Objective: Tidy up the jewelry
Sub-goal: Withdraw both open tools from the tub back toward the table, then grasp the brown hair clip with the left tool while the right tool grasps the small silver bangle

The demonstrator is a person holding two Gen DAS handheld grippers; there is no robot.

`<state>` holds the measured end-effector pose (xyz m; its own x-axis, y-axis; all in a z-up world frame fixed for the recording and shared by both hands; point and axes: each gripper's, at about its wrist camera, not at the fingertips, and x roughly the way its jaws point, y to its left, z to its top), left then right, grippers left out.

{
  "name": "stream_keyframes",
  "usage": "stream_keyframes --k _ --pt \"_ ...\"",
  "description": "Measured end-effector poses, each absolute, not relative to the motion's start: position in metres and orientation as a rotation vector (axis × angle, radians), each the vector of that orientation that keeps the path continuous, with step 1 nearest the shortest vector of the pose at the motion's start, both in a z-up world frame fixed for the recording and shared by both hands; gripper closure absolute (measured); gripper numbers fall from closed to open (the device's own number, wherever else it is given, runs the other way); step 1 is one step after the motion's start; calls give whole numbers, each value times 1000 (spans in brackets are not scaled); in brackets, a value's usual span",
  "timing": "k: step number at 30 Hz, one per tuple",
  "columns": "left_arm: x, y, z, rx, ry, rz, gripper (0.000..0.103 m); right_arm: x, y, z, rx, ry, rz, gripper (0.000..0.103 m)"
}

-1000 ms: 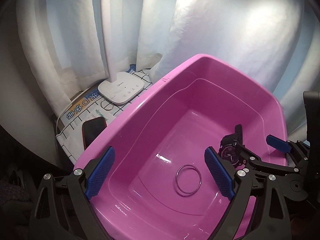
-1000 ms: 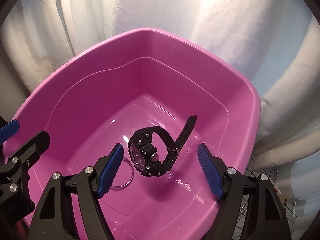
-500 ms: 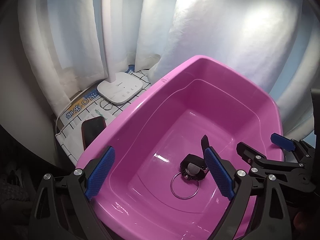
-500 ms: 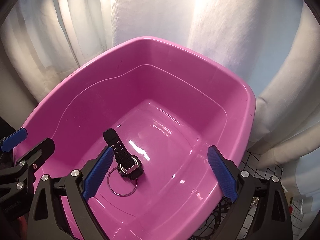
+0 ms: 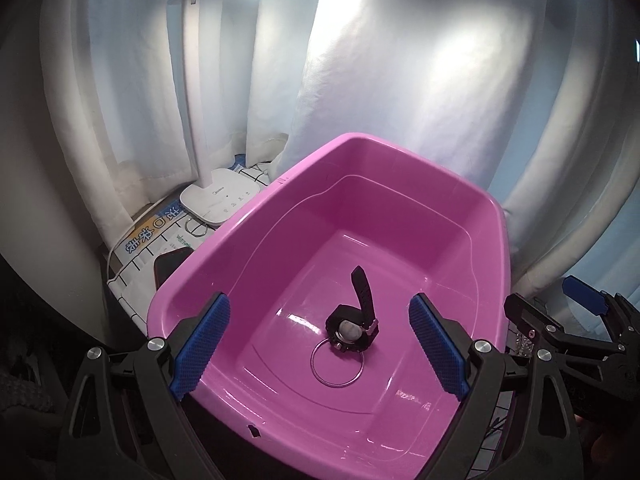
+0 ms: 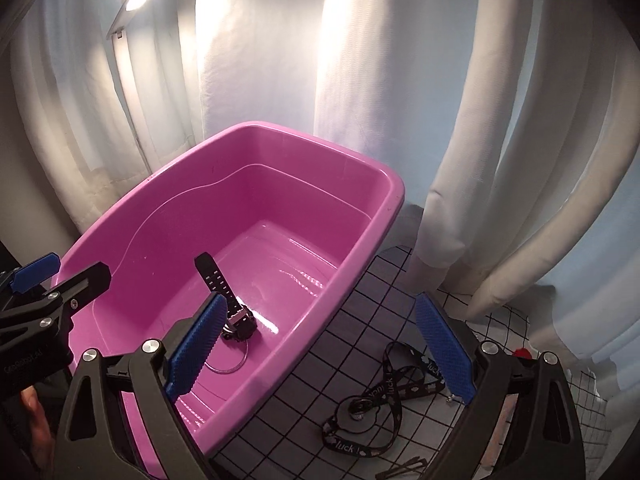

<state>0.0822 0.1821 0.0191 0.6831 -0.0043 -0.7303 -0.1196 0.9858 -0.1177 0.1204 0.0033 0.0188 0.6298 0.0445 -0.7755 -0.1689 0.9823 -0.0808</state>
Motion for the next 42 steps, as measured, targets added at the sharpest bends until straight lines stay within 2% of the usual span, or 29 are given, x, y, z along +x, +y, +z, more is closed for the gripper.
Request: stream_keyframes --k 5,12,17,30,42 --pt "65 142 33 -138 791 -34 14 73 -67 19 -181 878 -9 12" --pt "37 67 36 -77 793 -212 14 -5 -185 1 34 947 -178 13" --pt "18 16 16 -31 827 -346 14 -55 -237 -26 194 984 -270 13" --pt "-8 -60 -95 80 995 -441 14 -100 -248 -151 182 1218 -343 13" --pt "2 -76 -150 85 1062 -426 14 -104 -260 -185 178 1234 -376 13"
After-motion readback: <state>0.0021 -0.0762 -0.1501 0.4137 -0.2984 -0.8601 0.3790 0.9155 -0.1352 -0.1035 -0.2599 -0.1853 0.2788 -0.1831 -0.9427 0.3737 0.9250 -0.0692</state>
